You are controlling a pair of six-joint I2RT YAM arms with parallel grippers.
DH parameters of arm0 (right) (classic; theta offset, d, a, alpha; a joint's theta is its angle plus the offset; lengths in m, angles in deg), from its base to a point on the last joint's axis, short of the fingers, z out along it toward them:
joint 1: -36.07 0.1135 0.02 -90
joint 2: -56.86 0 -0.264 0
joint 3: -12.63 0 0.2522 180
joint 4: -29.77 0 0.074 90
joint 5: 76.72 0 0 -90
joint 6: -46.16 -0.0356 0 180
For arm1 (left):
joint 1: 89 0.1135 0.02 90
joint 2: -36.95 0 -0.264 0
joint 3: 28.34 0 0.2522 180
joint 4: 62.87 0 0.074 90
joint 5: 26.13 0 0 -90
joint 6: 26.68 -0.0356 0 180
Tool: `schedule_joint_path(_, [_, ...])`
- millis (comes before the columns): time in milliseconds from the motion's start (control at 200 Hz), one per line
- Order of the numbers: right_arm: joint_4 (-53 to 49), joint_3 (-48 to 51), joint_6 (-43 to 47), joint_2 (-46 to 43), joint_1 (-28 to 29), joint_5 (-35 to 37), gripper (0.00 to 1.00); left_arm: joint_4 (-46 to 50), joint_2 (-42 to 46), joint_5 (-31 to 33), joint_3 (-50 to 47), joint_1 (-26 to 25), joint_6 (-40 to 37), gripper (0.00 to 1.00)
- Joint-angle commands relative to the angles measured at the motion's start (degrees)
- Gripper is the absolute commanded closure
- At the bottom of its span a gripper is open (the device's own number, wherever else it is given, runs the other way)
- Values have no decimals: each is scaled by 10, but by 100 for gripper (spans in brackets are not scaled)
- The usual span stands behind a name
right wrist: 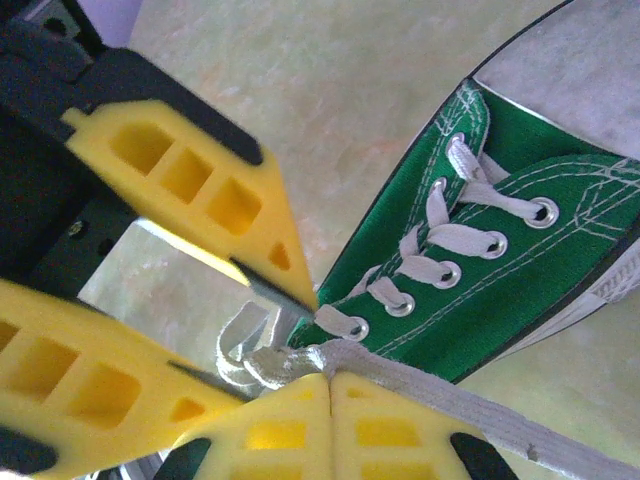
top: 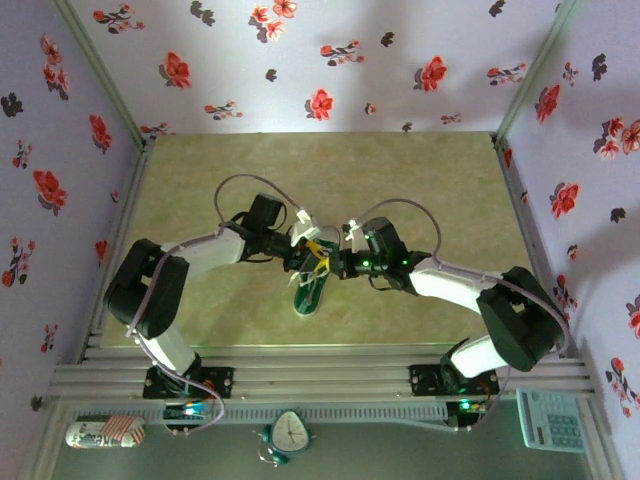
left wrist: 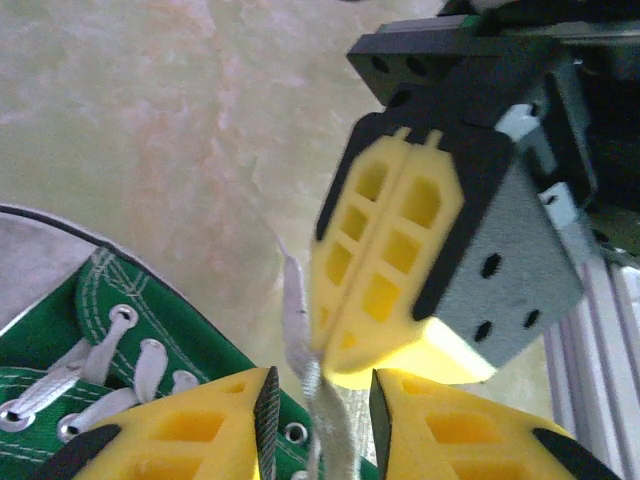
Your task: Tie the shoes
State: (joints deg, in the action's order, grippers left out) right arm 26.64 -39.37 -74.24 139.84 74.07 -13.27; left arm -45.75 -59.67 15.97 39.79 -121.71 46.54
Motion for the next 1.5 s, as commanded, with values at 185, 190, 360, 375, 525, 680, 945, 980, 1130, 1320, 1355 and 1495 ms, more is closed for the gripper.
schedule_joint_path(185, [-70,-12,-8,23,14,33,100,-92,52,116,-78,5,72,61])
schedule_joint_path(190, [-70,-12,-8,23,14,33,100,-96,55,120,-81,5,76,61])
schedule_joint_path(360, [-53,-5,-54,40,39,68,100,-164,130,219,-137,5,158,48])
schedule_joint_path(375, [-50,-4,-57,39,39,70,99,-166,138,229,-142,4,164,45])
schedule_joint_path(525, [-54,-1,-55,7,40,81,81,-158,223,314,-186,-12,203,35])
schedule_joint_path(680, [-104,0,2,-69,38,100,63,-94,311,397,-223,-63,215,23])
schedule_joint_path(945, [-156,-6,12,-107,-19,228,60,24,408,602,-264,-241,293,0])
schedule_joint_path(980, [-152,-5,8,-104,-27,229,60,35,407,625,-265,-260,307,0])
schedule_joint_path(1130, [-137,-4,-4,-90,-36,220,60,62,368,679,-249,-317,341,0])
schedule_joint_path(1320, [-129,13,-14,-98,-37,221,60,58,286,705,-233,-360,370,0])
schedule_joint_path(1355, [-130,16,-15,-100,-37,223,60,60,273,708,-229,-361,373,0])
schedule_joint_path(1495, [-130,21,-17,-103,-38,224,60,80,235,739,-209,-363,396,0])
